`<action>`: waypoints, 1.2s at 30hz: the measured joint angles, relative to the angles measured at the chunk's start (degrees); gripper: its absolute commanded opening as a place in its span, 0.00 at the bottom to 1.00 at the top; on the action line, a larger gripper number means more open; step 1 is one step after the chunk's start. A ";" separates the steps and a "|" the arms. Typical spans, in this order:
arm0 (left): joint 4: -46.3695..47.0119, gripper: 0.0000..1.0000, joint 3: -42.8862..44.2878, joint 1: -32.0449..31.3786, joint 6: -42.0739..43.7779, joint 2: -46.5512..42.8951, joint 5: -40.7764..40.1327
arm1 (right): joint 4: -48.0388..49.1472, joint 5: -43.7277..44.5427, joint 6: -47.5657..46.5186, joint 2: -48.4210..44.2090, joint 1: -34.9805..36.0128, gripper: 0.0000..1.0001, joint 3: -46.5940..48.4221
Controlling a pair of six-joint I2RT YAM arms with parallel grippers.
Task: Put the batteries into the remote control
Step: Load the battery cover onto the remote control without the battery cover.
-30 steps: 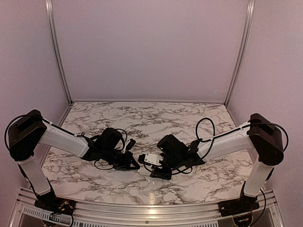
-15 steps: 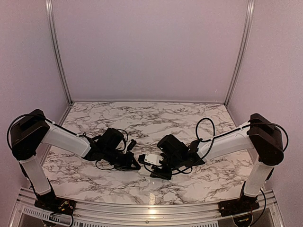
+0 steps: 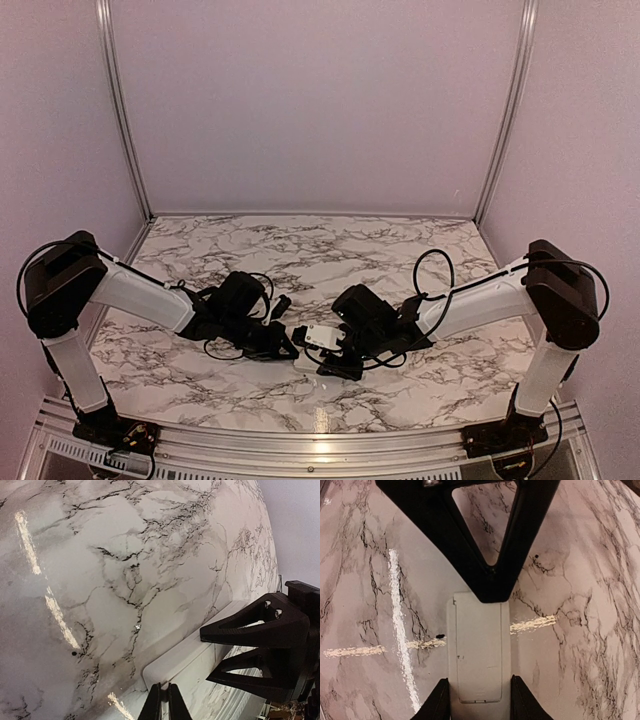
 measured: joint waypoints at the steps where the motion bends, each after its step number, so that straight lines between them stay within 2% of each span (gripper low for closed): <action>1: 0.00 0.00 0.00 -0.09 0.13 0.00 -0.17 | 0.00 0.02 0.00 0.00 0.00 0.25 -0.02; 15: -0.61 0.00 0.98 -0.87 -0.72 0.76 -1.03 | 0.11 -0.02 0.85 0.00 0.00 0.17 -0.07; 24: -1.79 0.00 1.68 -0.94 -1.18 0.87 -1.29 | 0.46 0.00 1.07 0.00 0.00 0.18 -0.35; 33: -2.16 0.19 1.66 -0.96 -0.90 0.57 -2.21 | 1.22 -0.04 0.83 -0.11 0.00 0.17 -0.76; 36: -2.58 0.21 1.66 -0.98 -0.48 0.57 -2.86 | 1.27 -0.04 0.76 -0.11 0.00 0.16 -0.81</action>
